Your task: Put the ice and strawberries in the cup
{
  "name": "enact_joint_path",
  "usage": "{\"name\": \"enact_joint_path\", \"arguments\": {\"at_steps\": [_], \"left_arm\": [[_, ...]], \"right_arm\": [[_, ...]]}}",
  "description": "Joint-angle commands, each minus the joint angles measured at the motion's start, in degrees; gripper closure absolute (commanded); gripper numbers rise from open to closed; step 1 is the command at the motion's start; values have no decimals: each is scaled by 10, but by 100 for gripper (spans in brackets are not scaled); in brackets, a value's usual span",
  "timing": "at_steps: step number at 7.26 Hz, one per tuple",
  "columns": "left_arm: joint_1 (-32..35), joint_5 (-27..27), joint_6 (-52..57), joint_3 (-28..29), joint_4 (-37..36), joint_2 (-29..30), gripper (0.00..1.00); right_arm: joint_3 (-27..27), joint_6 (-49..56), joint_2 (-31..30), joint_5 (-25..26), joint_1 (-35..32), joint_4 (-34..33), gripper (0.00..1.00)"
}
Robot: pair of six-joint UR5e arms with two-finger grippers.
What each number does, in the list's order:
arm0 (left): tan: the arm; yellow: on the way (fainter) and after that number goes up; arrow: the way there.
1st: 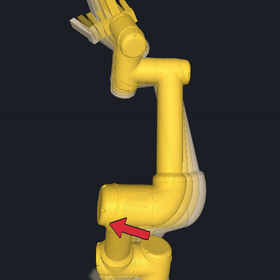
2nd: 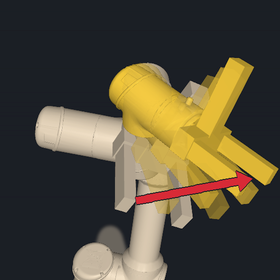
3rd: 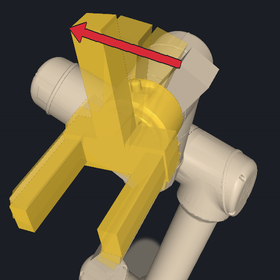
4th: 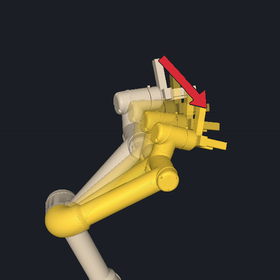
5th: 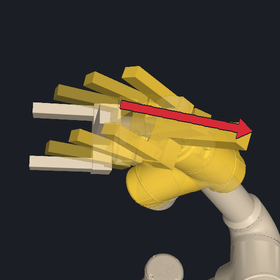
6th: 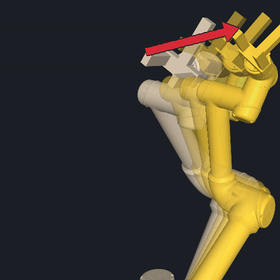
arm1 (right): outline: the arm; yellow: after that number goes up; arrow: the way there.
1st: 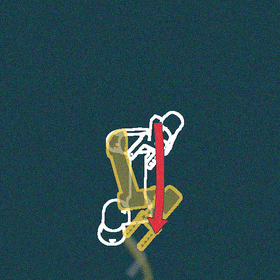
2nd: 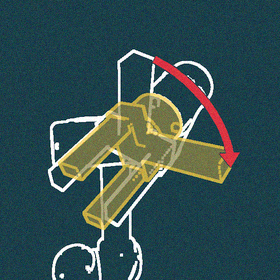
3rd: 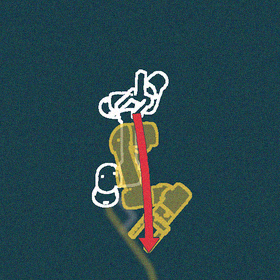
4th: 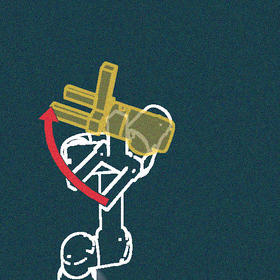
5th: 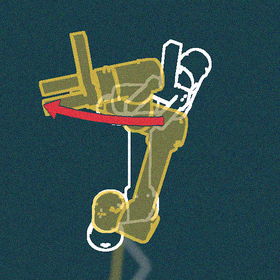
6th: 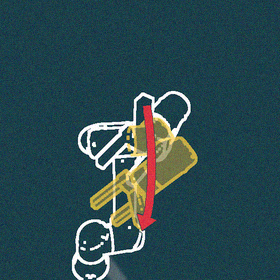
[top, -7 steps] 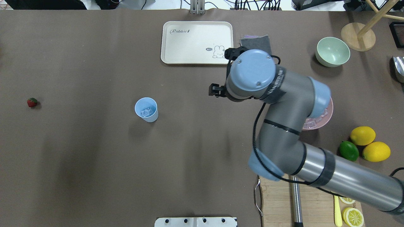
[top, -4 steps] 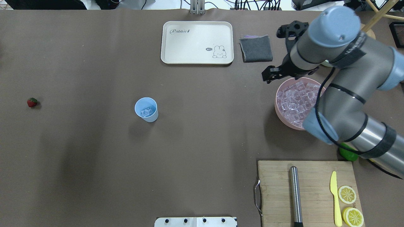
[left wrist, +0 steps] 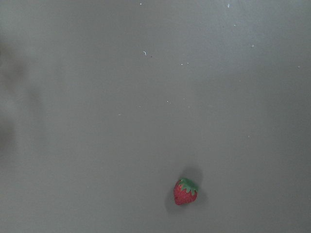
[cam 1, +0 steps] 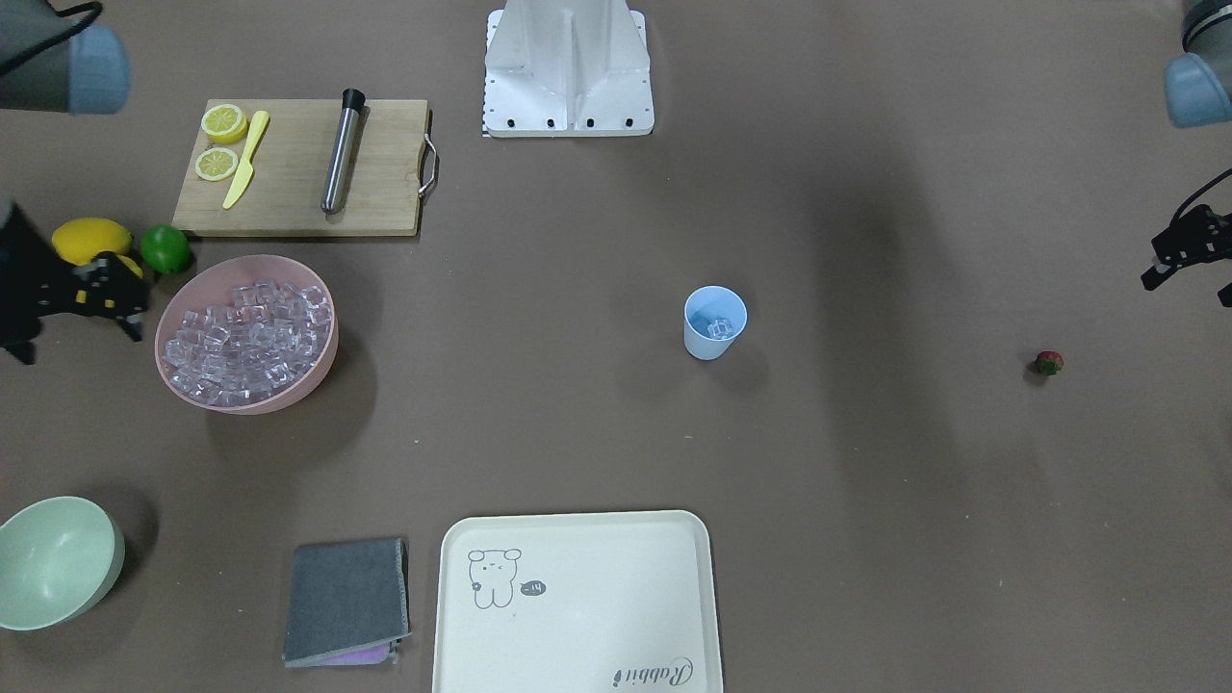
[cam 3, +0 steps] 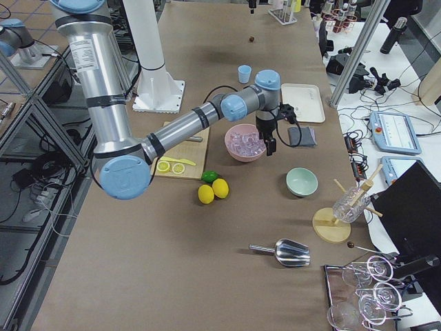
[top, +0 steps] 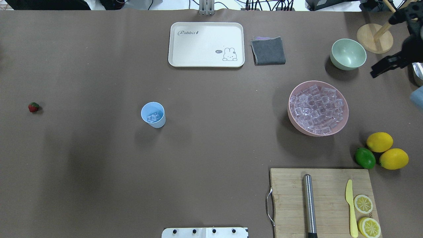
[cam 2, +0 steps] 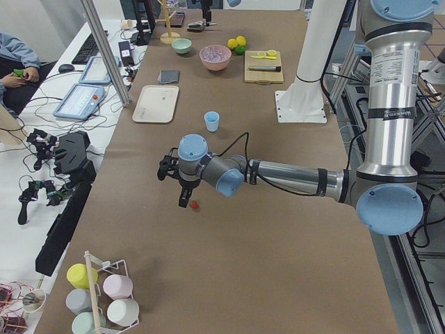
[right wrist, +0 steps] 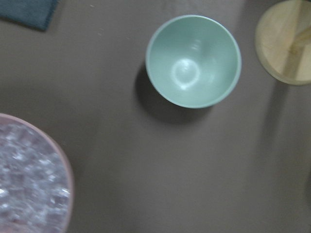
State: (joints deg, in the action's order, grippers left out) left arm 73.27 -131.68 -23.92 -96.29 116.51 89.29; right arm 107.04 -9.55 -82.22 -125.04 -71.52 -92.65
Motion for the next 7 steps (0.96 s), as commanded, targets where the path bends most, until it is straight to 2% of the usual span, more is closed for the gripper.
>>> {"name": "enact_joint_path", "arguments": {"at_steps": [1, 3, 5, 6, 7], "left_arm": [[-27, 14, -29, 19, 1, 27, 2], [-28, 14, -30, 16, 2, 27, 2], [-35, 14, -29, 25, 16, 25, 2], [-49, 17, -31, 61, 59, 24, 2], [-69, 41, -65, 106, 131, 25, 2]], "right_arm": [[-35, 132, -66, -15, -110, 2, 0], [-112, 269, -97, -19, -184, 3, 0], [-134, 277, -115, -16, -211, 3, 0], [-133, 276, -116, -18, -211, 3, 0], [-126, 277, -123, -18, -211, 3, 0]]}}
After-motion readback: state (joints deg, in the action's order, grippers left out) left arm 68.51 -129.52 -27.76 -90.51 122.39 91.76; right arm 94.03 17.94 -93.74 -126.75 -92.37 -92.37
